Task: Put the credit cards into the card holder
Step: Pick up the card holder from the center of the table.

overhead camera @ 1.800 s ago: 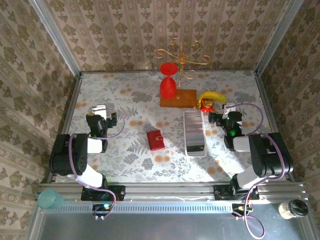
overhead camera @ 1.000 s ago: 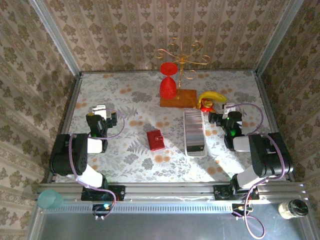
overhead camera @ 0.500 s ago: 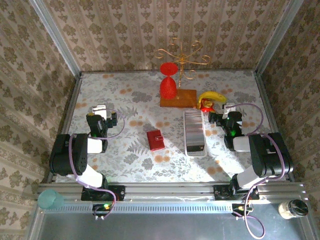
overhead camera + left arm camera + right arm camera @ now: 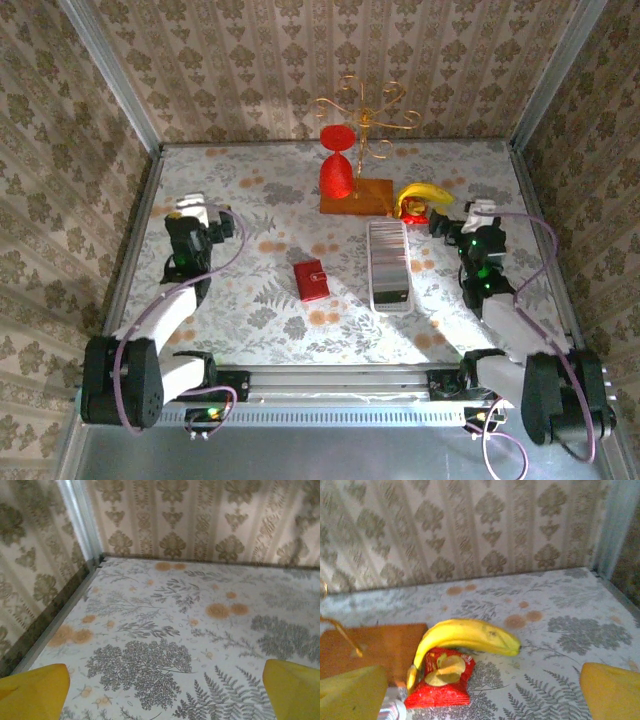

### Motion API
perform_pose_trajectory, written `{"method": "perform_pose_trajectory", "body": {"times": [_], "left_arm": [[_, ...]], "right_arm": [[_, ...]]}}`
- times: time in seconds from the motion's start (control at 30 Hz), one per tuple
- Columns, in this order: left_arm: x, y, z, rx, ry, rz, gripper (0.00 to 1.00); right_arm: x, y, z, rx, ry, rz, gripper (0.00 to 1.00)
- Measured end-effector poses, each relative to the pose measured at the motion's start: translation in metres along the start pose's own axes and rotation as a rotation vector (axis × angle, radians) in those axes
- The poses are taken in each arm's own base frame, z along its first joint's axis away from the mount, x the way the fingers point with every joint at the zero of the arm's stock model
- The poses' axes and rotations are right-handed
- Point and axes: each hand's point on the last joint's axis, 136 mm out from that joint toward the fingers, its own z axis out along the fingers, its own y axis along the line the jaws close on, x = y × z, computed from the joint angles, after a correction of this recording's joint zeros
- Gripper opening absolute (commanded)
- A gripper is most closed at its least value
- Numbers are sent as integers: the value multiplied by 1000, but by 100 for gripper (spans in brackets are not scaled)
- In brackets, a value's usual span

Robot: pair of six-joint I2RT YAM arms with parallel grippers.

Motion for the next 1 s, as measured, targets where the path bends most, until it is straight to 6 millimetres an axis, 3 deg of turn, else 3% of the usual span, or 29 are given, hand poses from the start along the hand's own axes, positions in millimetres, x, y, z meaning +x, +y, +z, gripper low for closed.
{"method": "perform_pose_trajectory", "body": {"times": [0.17, 0.43, 0.6, 0.73, 0.87, 1.0], "left_arm": [[-19, 24, -17, -42, 95, -207, 100], [28, 40, -48, -24, 252, -522, 100], [38, 15, -57, 105, 341, -579, 100], [47, -8, -65, 207, 418, -583, 98], [56, -48, -79, 335, 494, -528, 98], [73, -78, -93, 414, 582, -467, 96]], "right_arm": [[-4, -20, -36, 86, 7, 305, 100], [3, -15, -75, 35, 49, 502, 100], [11, -2, -82, -16, 149, 526, 96], [-7, 19, -83, -84, 246, 536, 89], [-19, 56, -83, -184, 358, 513, 86], [-7, 111, -95, -297, 507, 408, 81]]}}
